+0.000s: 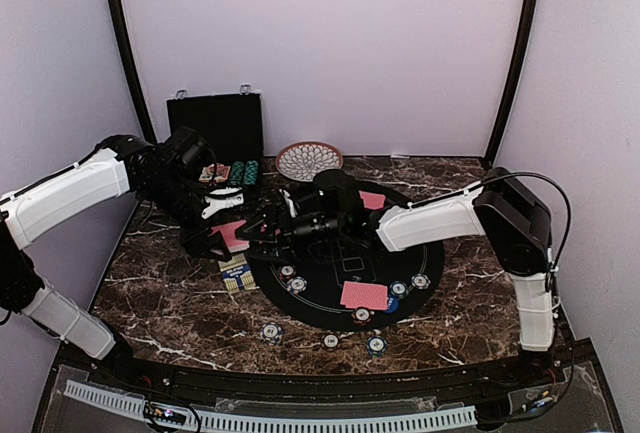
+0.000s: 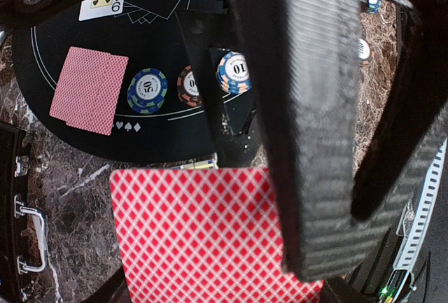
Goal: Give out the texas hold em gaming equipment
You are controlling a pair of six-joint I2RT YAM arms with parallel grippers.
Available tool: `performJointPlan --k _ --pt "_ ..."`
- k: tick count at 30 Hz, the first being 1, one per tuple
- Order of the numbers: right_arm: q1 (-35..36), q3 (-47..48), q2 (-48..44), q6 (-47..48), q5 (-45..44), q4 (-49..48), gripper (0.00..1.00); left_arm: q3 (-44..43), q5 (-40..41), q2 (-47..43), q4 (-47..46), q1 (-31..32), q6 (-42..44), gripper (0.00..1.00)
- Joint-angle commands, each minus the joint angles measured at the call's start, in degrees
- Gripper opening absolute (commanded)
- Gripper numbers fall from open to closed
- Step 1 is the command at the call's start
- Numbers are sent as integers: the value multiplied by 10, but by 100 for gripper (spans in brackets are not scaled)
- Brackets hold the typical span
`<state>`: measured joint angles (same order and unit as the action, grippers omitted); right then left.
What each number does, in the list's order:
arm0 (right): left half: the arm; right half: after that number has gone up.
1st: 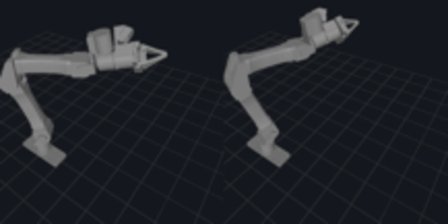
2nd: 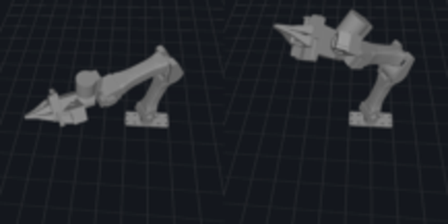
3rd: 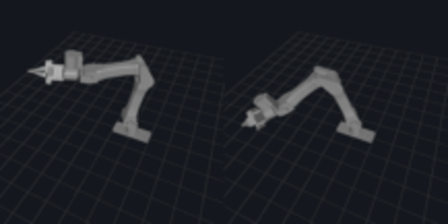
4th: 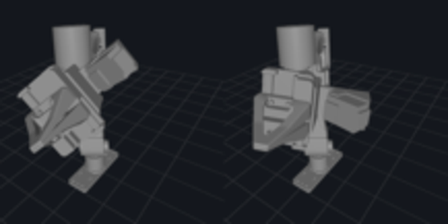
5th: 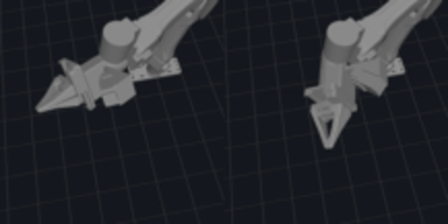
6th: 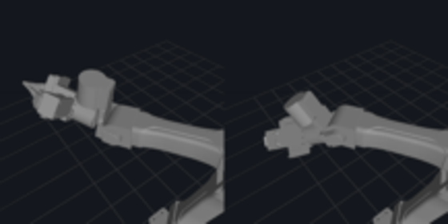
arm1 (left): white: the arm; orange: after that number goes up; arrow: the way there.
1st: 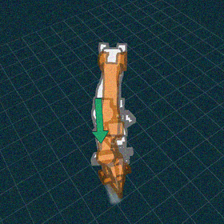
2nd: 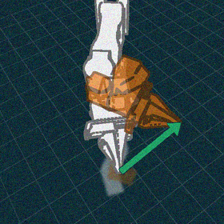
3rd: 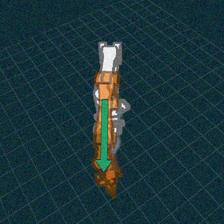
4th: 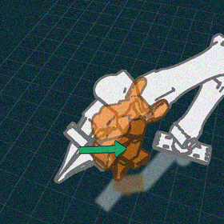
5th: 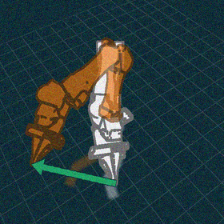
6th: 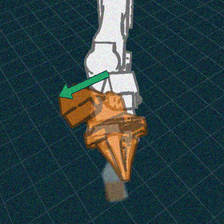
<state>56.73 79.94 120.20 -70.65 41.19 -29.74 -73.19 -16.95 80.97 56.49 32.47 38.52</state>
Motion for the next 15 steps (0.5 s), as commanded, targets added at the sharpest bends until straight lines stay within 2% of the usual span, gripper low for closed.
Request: performJointPlan --k 1,15 --pt "6 32 21 -17 7 -43 81 -17 -15 -7 7 2 -2 0" --pt "5 91 69 -10 -3 5 70 -15 -16 -10 7 2 0 0"
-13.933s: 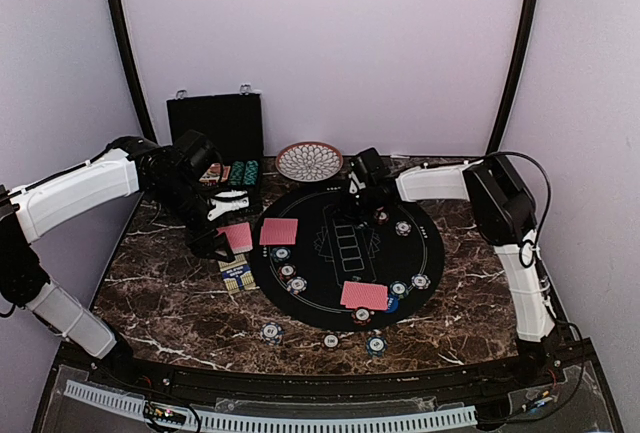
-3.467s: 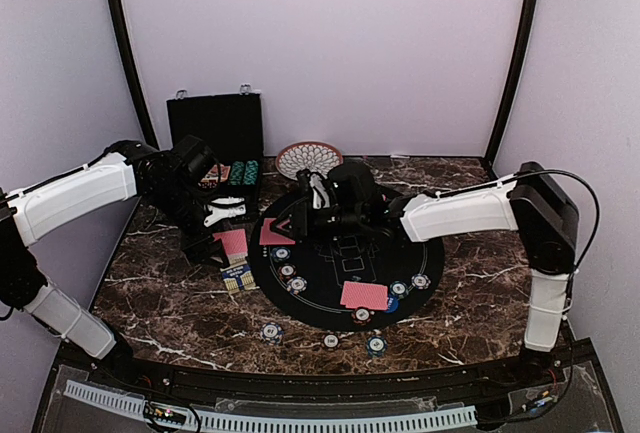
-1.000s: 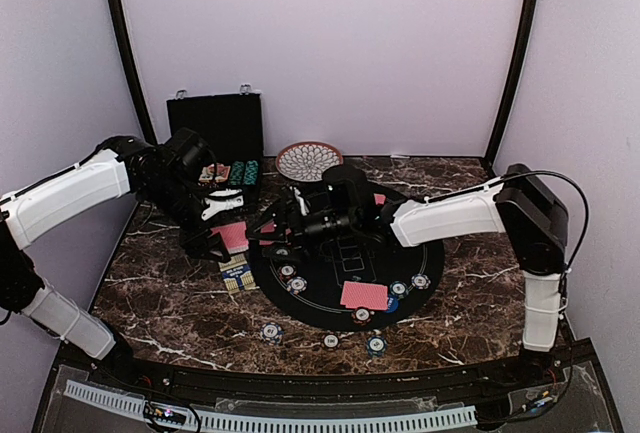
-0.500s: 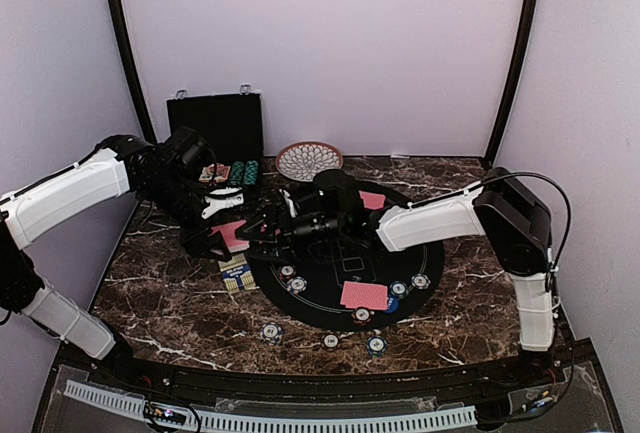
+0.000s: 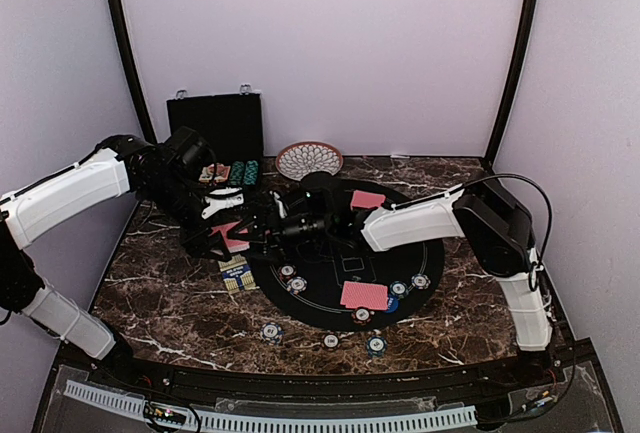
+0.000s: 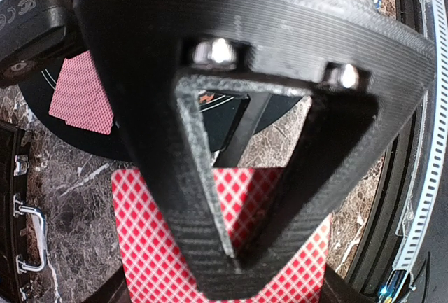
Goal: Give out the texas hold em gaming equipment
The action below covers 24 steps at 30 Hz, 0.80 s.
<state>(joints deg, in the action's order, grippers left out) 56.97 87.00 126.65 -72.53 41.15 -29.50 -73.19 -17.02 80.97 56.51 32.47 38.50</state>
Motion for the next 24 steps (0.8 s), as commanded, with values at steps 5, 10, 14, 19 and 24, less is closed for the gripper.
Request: performJointPlan --k 5,10,14,19,24 --pt "-8 1 -12 33 -12 39 66 -13 -13 -11 6 2 1 0" --pt "-16 -26 -36 65 -20 81 64 -12 -13 -13 5 2 1 0" --pt "-20 -50 -53 77 -21 96 61 -12 -11 -13 5 2 1 0" --pt "-22 -63 -70 83 -21 101 58 -13 -11 -12 5 2 0 0" --pt "-22 -64 -91 74 -18 93 51 -13 -9 -12 4 2 0 0"
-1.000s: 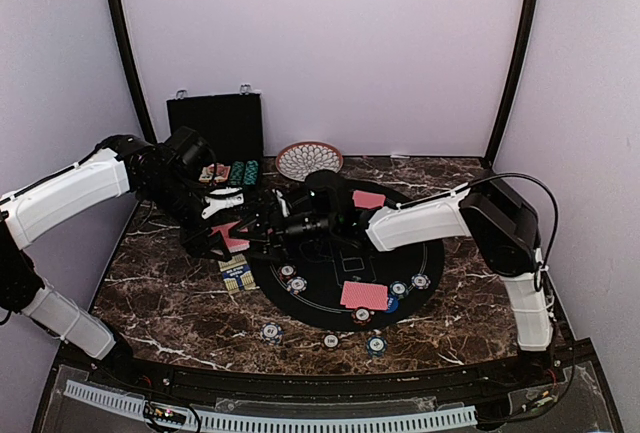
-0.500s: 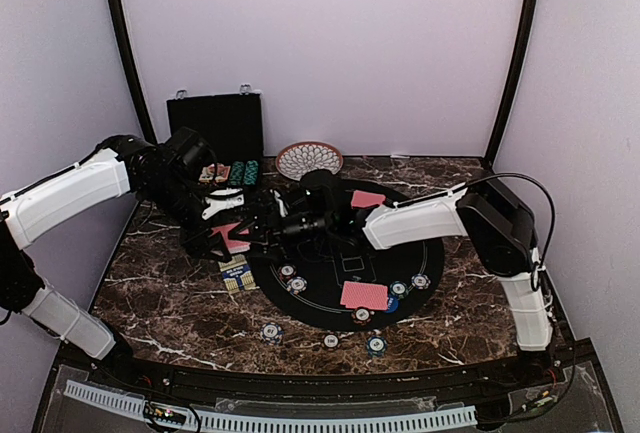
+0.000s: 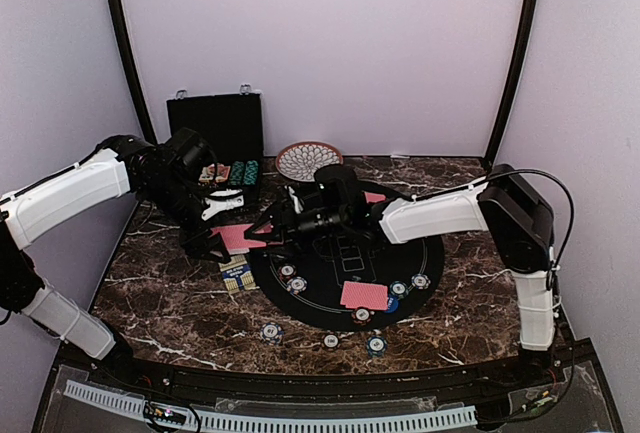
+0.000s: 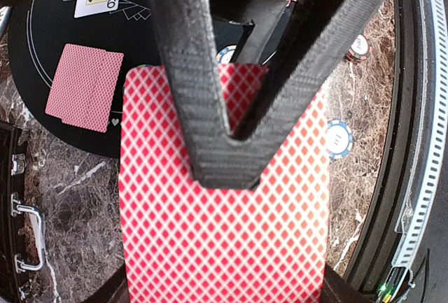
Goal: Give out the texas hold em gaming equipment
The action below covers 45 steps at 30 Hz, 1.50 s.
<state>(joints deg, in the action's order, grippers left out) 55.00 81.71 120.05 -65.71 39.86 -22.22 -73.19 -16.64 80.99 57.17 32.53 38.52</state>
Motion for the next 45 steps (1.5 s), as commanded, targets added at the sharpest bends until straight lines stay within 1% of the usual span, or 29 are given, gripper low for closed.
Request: performJointPlan --k 1,4,8,14,18,23,28,35,38,40,42,44,45 --pt "-2 -13 -29 1 -4 14 49 -13 -13 -12 -3 1 0 0" --pt "-2 -20 -45 -10 -3 1 44 -13 -12 -12 -3 2 0 0" --pt "-2 -31 -60 -18 -3 -10 41 -12 -11 -11 -4 2 0 0" --pt "-2 -36 -63 -25 2 -14 33 -12 -12 -10 -4 1 -1 0" --pt "-2 -34 -63 -29 4 -18 26 -10 -11 -11 -3 2 0 0" --pt "-4 -28 -66 -25 4 -7 17 -7 -8 -13 -4 2 1 0" --pt "-12 -37 -77 -17 0 5 13 -6 -9 -14 -3 1 0 0" --pt "-27 -55 -103 -7 -4 24 0 -4 -7 -13 -2 2 1 0" --pt "-38 -60 -124 18 -10 68 0 0 -5 -13 -2 2 1 0" --pt "-51 -57 -141 66 -28 135 0 3 -1 -15 -3 2 1 0" --pt "-62 -52 -160 116 -58 209 0 7 4 -16 -5 2 1 0" --pt "-69 -29 -175 185 -119 331 0 9 4 -17 -5 2 0 0" --pt "-70 -8 -179 221 -163 391 0 9 4 -18 -5 2 0 0"
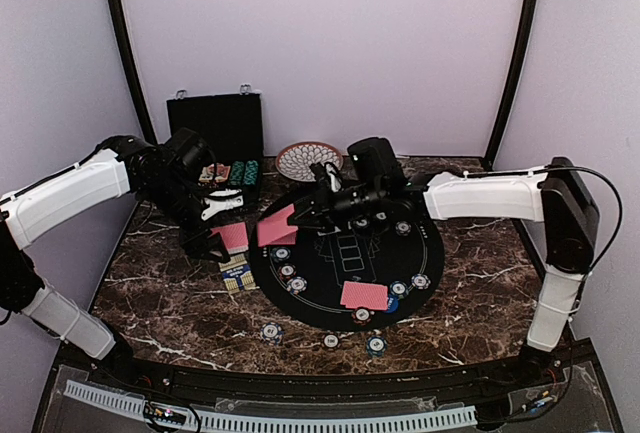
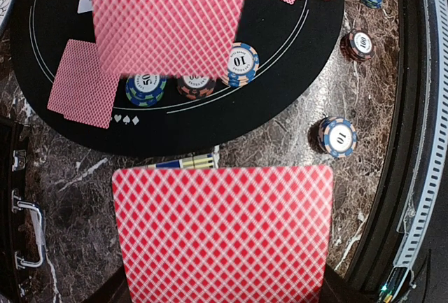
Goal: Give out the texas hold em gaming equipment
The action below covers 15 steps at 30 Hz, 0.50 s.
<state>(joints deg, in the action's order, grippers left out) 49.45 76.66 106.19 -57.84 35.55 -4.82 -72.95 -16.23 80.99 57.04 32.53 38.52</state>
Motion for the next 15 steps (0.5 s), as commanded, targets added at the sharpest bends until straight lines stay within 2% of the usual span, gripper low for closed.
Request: performJointPlan --k 1,6,11,15 --pt "-15 61 -41 171 -157 269 0 7 -2 -18 -5 2 -1 0" --pt "-13 143 -17 252 -353 446 0 6 -4 -16 -6 2 -2 0" --pt "-5 214 28 279 -534 563 0 3 -4 -16 -3 2 -3 0" --pt "13 307 106 279 -692 669 0 6 -4 -18 -3 2 -2 0"
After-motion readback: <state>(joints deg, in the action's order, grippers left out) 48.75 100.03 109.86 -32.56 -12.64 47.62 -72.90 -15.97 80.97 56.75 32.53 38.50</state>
